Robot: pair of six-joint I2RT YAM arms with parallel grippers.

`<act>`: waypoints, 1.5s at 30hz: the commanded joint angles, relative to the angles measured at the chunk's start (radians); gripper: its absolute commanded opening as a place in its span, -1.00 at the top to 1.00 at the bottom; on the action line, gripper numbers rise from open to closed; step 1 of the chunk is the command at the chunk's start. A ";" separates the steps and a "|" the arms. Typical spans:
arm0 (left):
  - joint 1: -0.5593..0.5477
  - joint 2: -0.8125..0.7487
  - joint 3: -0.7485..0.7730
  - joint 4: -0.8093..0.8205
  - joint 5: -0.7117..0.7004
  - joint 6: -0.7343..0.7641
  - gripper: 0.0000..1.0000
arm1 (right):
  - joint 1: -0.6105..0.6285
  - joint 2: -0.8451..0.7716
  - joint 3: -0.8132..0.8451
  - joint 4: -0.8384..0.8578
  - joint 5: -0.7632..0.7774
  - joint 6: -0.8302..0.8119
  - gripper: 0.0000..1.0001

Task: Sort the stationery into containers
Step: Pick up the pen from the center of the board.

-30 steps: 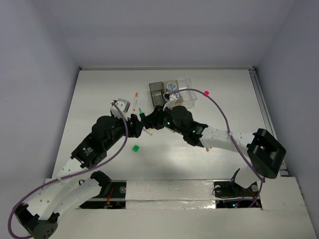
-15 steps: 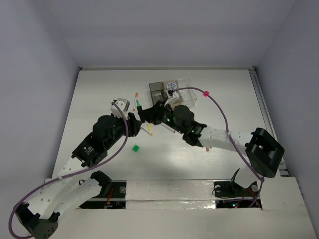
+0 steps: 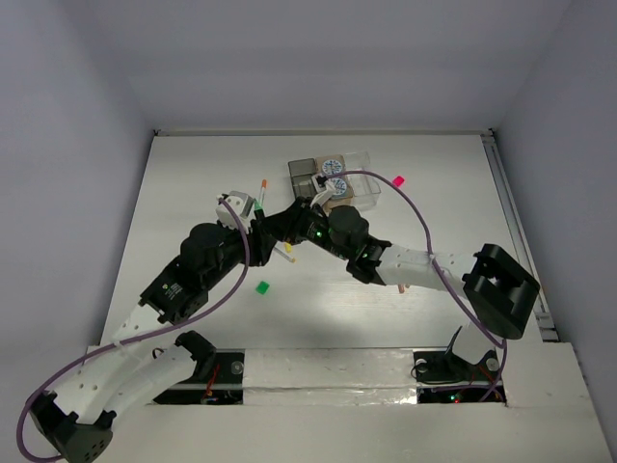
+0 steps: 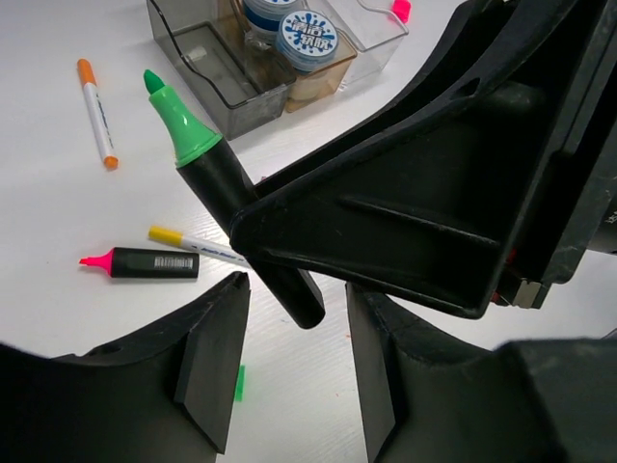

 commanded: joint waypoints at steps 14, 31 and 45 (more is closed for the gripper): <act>0.012 -0.056 -0.008 0.045 -0.011 -0.003 1.00 | 0.013 -0.128 -0.084 0.052 -0.077 0.004 0.62; 0.012 -0.125 -0.037 0.133 0.293 0.010 1.00 | -0.045 -0.240 -0.070 -0.040 -0.252 -0.136 -0.43; 0.030 -0.164 -0.005 0.035 -0.122 -0.021 1.00 | -0.045 -0.264 -0.187 -0.253 -0.226 -0.266 0.21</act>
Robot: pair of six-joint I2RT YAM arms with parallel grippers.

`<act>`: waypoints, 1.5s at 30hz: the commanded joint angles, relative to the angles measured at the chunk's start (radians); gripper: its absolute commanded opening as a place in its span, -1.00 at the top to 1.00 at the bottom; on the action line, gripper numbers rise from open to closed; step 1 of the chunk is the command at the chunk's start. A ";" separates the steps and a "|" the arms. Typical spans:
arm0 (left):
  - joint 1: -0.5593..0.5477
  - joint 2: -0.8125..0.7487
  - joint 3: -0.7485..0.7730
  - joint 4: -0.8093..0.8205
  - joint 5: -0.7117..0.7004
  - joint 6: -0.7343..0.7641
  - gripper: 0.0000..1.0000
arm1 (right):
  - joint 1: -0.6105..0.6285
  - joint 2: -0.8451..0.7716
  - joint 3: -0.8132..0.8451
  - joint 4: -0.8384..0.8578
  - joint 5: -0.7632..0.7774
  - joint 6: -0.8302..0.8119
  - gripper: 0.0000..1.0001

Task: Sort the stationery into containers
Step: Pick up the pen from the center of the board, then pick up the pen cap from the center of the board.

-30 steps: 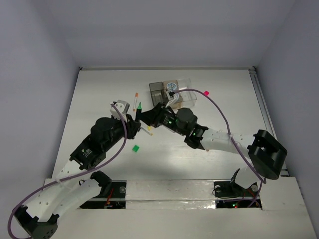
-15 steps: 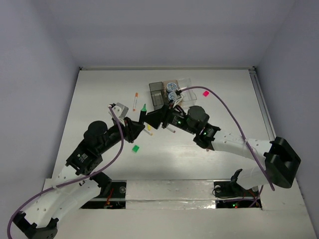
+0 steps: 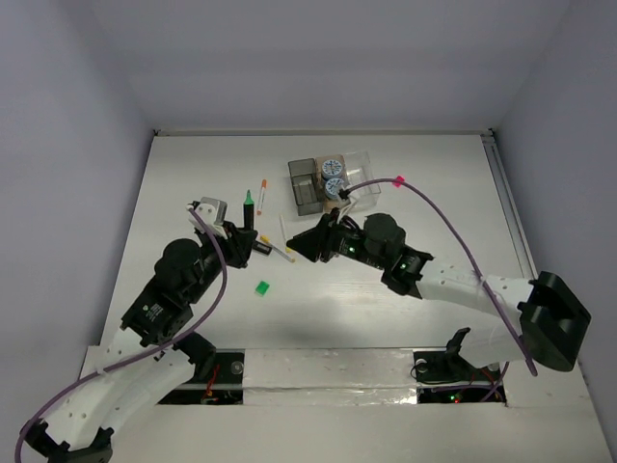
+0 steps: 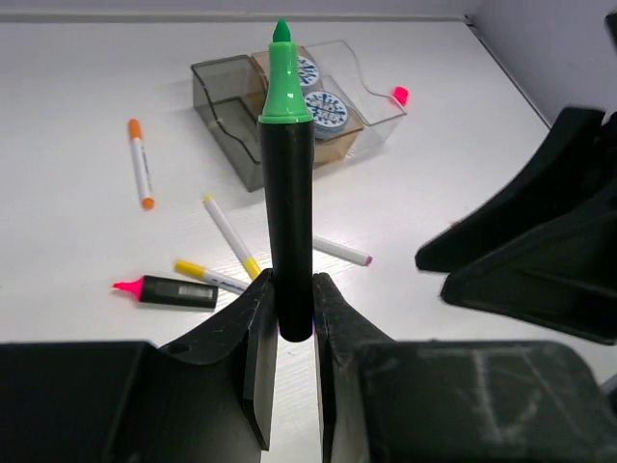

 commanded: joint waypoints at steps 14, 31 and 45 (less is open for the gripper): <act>0.041 -0.101 0.013 0.041 0.009 0.011 1.00 | 0.149 0.490 0.297 -0.323 0.040 -0.015 -0.44; 0.069 -0.136 0.012 0.037 0.056 0.012 1.00 | 0.188 0.746 0.510 -0.482 0.098 -0.012 -0.47; 0.087 -0.163 0.010 0.043 0.070 0.012 1.00 | 0.206 0.811 0.645 -0.659 0.278 -0.088 -0.43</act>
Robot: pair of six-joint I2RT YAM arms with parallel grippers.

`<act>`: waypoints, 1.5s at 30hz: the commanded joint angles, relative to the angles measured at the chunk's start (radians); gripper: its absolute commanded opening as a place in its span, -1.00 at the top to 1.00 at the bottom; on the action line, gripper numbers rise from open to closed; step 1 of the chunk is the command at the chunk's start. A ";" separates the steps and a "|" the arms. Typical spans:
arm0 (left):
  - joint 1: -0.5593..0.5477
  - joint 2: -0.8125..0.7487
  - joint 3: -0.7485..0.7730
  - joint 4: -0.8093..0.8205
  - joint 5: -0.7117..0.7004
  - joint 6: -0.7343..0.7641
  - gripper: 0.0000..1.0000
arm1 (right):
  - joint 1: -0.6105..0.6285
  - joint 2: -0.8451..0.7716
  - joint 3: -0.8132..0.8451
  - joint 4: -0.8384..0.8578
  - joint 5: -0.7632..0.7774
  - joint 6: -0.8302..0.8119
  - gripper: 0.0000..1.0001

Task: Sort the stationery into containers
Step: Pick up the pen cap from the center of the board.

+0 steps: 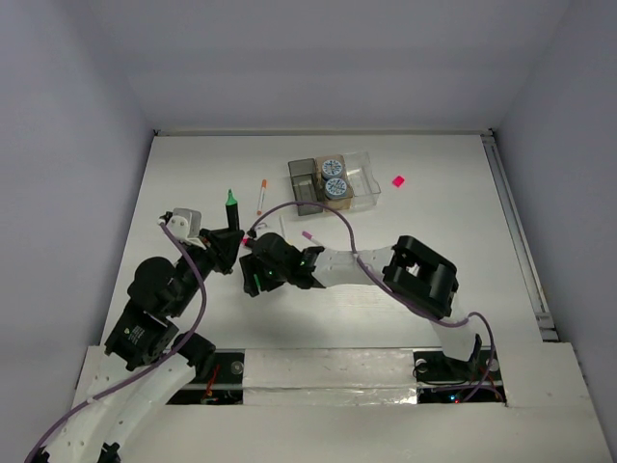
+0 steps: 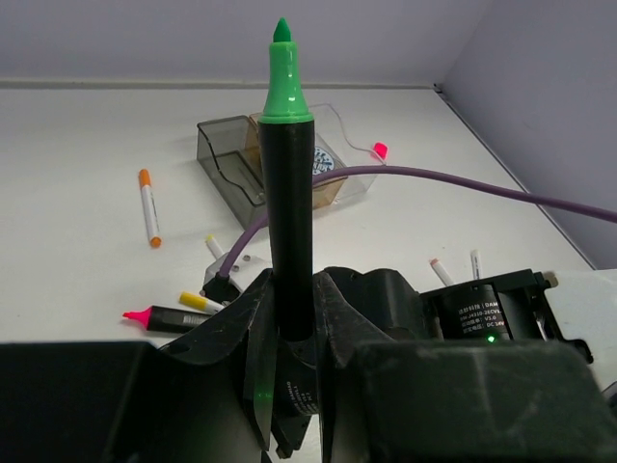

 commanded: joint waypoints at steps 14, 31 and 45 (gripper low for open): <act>0.030 -0.021 0.007 0.055 0.027 0.002 1.00 | 0.026 0.137 0.143 -0.143 0.112 -0.058 -0.21; 0.048 -0.032 0.010 0.057 0.018 0.002 1.00 | 0.074 0.223 0.249 -0.328 0.324 -0.129 -0.08; 0.048 -0.030 0.010 0.059 0.021 0.003 1.00 | 0.101 0.284 0.329 -0.420 0.382 -0.146 0.13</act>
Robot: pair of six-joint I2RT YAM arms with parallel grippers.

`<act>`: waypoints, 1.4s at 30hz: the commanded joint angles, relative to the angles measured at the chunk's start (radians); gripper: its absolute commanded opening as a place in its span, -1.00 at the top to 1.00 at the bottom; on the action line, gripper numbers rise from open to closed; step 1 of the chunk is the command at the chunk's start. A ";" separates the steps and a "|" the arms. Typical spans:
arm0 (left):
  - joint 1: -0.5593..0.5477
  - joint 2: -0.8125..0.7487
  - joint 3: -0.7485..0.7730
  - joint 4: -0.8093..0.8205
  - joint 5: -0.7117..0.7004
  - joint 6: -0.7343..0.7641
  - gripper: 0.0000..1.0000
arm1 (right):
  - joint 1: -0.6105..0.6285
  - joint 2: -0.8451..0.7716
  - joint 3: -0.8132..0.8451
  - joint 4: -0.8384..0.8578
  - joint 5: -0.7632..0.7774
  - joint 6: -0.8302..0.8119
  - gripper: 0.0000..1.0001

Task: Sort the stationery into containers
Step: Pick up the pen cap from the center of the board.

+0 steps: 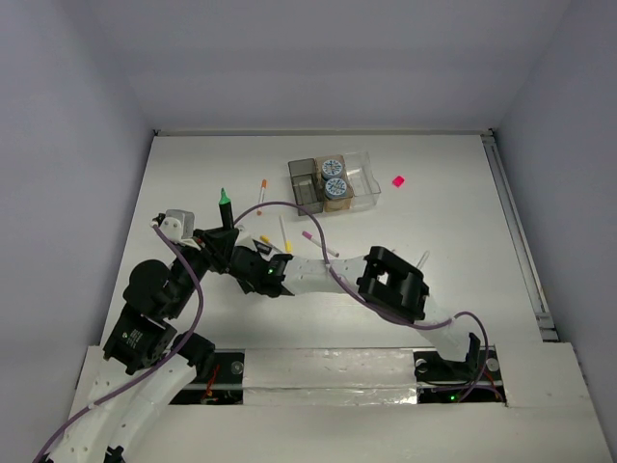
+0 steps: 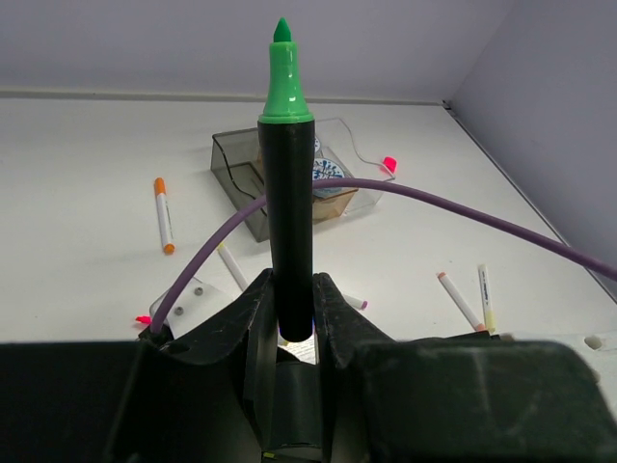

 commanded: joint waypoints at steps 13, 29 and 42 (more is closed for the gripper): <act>0.008 -0.001 0.007 0.059 0.007 -0.004 1.00 | 0.004 -0.105 -0.212 -0.018 0.056 0.022 0.60; 0.008 0.144 -0.010 0.123 0.204 -0.093 1.00 | -0.183 -0.814 -0.600 0.392 0.054 0.026 0.65; 0.008 0.279 0.010 0.137 0.209 -0.053 1.00 | -0.229 -0.796 -0.447 0.742 0.105 -0.013 0.66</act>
